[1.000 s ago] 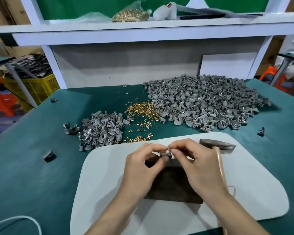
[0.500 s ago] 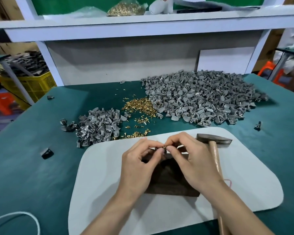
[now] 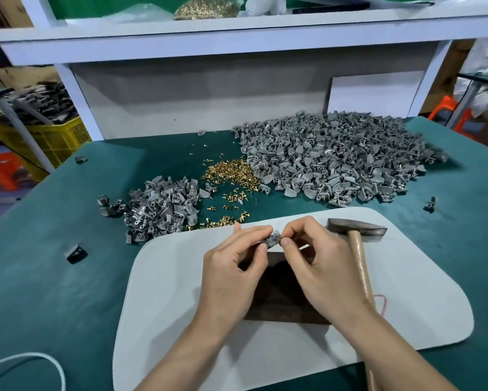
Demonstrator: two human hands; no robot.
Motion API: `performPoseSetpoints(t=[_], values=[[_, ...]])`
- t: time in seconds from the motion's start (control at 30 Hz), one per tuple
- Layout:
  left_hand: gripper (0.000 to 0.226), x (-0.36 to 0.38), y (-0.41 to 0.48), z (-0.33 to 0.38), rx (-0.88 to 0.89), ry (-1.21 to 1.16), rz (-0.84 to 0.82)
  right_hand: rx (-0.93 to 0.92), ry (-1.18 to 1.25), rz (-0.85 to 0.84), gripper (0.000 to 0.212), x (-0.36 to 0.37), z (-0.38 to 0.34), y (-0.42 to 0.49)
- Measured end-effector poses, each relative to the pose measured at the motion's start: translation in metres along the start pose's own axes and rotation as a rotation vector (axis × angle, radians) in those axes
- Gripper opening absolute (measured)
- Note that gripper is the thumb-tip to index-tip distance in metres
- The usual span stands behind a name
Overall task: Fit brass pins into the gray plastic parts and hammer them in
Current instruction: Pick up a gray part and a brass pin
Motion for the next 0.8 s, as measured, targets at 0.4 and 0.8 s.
performPoseSetpoints(t=[0.4, 0.8], values=[[0.028, -0.005, -0.002, 0.004, 0.034, -0.023, 0.042, 0.016, 0.028, 0.043, 0.020, -0.003, 0.000, -0.002], [0.037, -0.005, -0.003, 0.019, 0.120, 0.017, 0.049, 0.032, 0.086, 0.056, 0.017, -0.004, 0.002, -0.002]])
Point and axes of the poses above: each hand's wrist, its own y-axis towards the middle knuckle, its own x-axis out of the palm, z = x × y, the point moved 9 cm from there along y, towards the middle knuckle, and after that the axes turned 3 degrees about -y, right-handed, at the moved point
